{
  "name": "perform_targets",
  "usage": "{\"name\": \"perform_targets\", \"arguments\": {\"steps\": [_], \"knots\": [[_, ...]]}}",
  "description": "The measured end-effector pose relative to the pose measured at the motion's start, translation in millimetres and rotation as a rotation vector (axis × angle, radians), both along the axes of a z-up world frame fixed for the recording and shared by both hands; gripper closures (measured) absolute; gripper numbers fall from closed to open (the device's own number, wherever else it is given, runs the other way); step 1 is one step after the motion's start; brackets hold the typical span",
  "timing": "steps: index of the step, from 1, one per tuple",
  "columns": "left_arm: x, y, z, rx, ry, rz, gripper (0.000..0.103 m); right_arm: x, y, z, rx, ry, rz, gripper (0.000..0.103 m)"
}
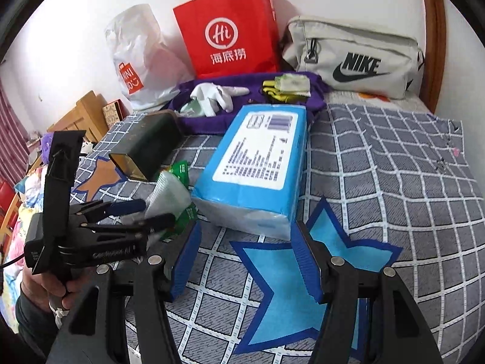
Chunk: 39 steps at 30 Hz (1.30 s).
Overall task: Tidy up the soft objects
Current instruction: 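Grasp the white mesh bag with the left gripper while the right grasps the green snack packet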
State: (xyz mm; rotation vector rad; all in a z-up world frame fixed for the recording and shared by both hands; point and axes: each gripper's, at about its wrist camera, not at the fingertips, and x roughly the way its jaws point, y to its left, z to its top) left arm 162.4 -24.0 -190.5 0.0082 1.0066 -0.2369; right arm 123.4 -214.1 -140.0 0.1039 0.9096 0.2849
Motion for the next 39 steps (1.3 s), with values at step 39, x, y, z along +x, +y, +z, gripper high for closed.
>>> {"name": "perform_targets", "arguments": {"steps": [39], "knots": [[-32.0, 138.8, 3.2, -0.141, 0.007, 0.208, 0.096, 45.6, 166.3, -48.2, -0.372, 0.002, 0.207, 0.066]]}}
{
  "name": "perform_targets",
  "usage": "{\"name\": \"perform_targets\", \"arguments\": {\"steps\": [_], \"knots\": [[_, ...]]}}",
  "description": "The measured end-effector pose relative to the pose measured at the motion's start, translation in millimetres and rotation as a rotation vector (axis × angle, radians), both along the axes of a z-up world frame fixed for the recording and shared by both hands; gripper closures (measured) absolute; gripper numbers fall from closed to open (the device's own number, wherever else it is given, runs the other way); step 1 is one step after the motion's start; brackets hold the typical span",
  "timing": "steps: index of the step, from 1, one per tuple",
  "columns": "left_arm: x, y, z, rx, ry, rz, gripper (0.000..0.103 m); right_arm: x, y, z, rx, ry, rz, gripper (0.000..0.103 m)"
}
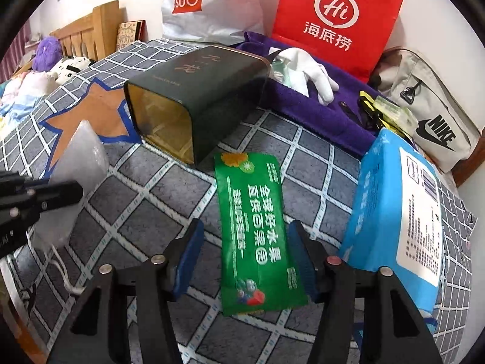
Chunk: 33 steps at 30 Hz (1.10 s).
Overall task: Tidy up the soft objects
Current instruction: 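Grasp the white mesh bag with the left gripper while the right grasps the green snack packet, then lift and carry the mesh bag and green packet toward the purple towel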
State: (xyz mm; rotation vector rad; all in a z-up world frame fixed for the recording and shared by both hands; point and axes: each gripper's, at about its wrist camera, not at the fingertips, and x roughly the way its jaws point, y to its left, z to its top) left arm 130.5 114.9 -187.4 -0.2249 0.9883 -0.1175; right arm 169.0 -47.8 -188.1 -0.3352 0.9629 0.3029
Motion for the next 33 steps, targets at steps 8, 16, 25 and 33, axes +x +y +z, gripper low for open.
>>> {"name": "perform_targets", "arguments": {"steps": [8, 16, 25, 33], "knots": [[-4.6, 1.5, 2.3, -0.008, -0.002, 0.001, 0.096, -10.5, -18.0, 4.4, 0.156, 0.083, 0.018, 0.093], [-6.2, -3.0, 0.7, -0.001, 0.010, -0.008, 0.096, -56.5, -41.8, 15.0, 0.212, 0.157, 0.055, 0.089], [-7.5, -11.2, -2.0, 0.013, 0.034, -0.019, 0.096, -42.2, -45.1, 5.5, 0.191, 0.099, 0.077, 0.043], [-8.7, -14.5, -2.1, 0.020, 0.042, -0.014, 0.096, -49.9, -43.6, 1.2, 0.170, 0.042, 0.121, 0.079]]}}
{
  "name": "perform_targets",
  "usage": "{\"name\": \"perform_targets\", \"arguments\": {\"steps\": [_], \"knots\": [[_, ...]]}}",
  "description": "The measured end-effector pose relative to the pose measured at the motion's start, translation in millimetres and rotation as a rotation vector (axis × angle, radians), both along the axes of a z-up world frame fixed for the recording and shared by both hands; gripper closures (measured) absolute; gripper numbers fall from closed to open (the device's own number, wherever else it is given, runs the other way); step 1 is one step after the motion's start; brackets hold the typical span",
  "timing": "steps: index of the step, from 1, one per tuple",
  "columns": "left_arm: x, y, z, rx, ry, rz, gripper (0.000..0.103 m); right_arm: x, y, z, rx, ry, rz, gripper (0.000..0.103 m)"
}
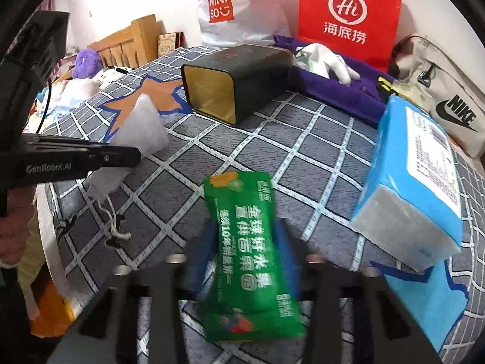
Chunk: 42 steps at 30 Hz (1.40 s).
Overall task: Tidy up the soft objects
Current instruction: 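Lift and carry the mesh bag and green packet toward the purple towel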
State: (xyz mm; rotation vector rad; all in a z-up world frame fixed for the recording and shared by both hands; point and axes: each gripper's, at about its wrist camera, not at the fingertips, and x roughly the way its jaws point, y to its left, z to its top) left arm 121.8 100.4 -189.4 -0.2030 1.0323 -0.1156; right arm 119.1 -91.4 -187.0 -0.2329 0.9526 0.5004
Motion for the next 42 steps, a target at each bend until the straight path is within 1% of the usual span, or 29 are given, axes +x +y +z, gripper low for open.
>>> {"name": "perform_targets", "arguments": {"steps": [2, 3, 5, 9, 11, 12, 13, 14, 15, 16, 18, 19, 21, 23, 25, 32, 35, 38, 42], "knots": [[-0.6, -2.5, 0.2, 0.015, -0.002, -0.003, 0.096, -4.3, -9.4, 1.7, 0.004, 0.014, -0.024, 0.085], [-0.9, -3.7, 0.2, 0.020, -0.002, -0.003, 0.096, -8.2, -14.5, 2.9, 0.002, 0.018, -0.037, 0.086], [-1.0, -5.5, 0.5, 0.034, -0.004, -0.002, 0.096, -18.1, -23.7, 4.4, -0.009, 0.015, -0.054, 0.087], [-0.3, -4.7, 0.5, 0.021, 0.001, 0.002, 0.093, -33.7, -49.4, 8.4, -0.007, 0.012, -0.121, 0.087], [0.3, -7.1, 1.0, 0.007, 0.000, -0.008, 0.081, -37.1, -63.1, 9.7, -0.017, 0.004, -0.167, 0.087], [0.7, -10.1, 1.5, 0.008, -0.003, -0.014, 0.078, -37.6, -69.9, 10.5, -0.017, 0.001, -0.188, 0.087], [1.1, -14.1, 1.9, 0.017, -0.006, -0.017, 0.072, -38.0, -75.9, 10.6, -0.015, 0.002, -0.205, 0.087], [1.7, -19.9, 2.0, 0.033, -0.011, -0.023, 0.065, -36.9, -79.8, 10.1, -0.015, 0.003, -0.215, 0.087], [2.1, -26.3, 1.9, 0.060, -0.014, -0.029, 0.063, -37.0, -85.1, 8.8, -0.018, 0.004, -0.229, 0.087], [2.5, -34.7, 1.5, 0.105, -0.020, -0.034, 0.062, -37.5, -88.4, 7.8, -0.018, 0.006, -0.233, 0.087], [2.7, -47.4, -0.3, 0.187, -0.032, -0.035, 0.062, -36.9, -92.2, 6.7, -0.010, 0.007, -0.240, 0.087], [3.0, -50.8, -0.5, 0.211, -0.037, -0.035, 0.062, -36.8, -93.0, 6.1, -0.004, 0.007, -0.241, 0.087], [2.8, -55.6, -0.2, 0.227, -0.053, -0.047, 0.071, -36.2, -92.1, 6.1, -0.003, 0.007, -0.244, 0.087], [2.8, -58.5, 0.8, 0.231, -0.062, -0.067, 0.084, -36.1, -90.3, 5.4, -0.011, 0.003, -0.241, 0.087], [2.9, -59.9, 2.0, 0.229, -0.062, -0.082, 0.089, -36.5, -90.4, 5.3, -0.015, 0.003, -0.240, 0.087], [2.5, -63.4, 5.1, 0.228, -0.057, -0.086, 0.094, -35.3, -91.2, 6.9, -0.012, 0.012, -0.241, 0.087], [1.4, -62.5, 9.0, 0.208, -0.056, -0.085, 0.095, -36.1, -91.8, 10.3, 0.001, 0.013, -0.239, 0.087], [-0.1, -63.0, 15.1, 0.176, -0.065, -0.095, 0.095, -37.6, -91.7, 17.2, 0.022, 0.006, -0.230, 0.087], [-1.3, -66.4, 26.2, 0.170, -0.087, -0.101, 0.095, -38.5, -91.4, 29.2, 0.042, -0.015, -0.223, 0.087]]}}
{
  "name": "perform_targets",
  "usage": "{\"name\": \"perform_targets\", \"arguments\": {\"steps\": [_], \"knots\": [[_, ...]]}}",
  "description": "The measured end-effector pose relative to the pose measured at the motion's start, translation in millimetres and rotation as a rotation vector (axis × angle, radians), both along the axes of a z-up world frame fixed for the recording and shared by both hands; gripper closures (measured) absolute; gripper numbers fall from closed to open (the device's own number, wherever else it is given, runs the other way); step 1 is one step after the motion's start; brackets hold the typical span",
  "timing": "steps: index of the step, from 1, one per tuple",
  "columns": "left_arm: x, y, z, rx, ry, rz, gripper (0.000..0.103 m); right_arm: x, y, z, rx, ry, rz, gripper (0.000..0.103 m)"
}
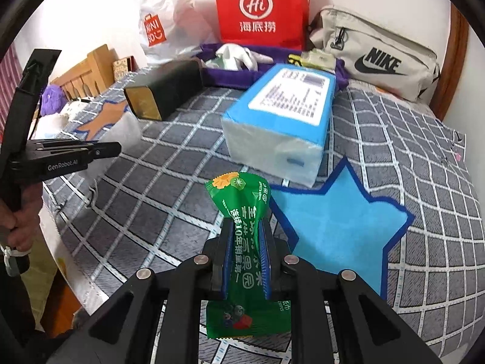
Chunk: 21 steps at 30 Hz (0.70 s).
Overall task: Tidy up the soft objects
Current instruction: 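Lift and carry the mesh bag and green packet toward the purple towel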
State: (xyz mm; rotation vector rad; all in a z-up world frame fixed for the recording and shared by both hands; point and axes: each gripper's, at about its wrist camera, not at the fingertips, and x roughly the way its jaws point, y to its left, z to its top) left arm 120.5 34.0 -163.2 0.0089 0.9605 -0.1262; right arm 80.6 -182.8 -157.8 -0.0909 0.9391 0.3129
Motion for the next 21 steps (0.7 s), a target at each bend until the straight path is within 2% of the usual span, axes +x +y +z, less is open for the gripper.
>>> {"name": "perform_targets", "arguments": {"steps": [13, 21], "knots": [[2.5, -3.5, 39.0, -0.077, -0.027, -0.003, 0.095, 0.4, -4.8, 39.8, 0.027, -0.073, -0.002, 0.087], [6.6, 0.0, 59.9, -0.073, -0.055, 0.023, 0.095, 11.2, -12.1, 60.9, 0.043, -0.101, -0.027, 0.087]]}}
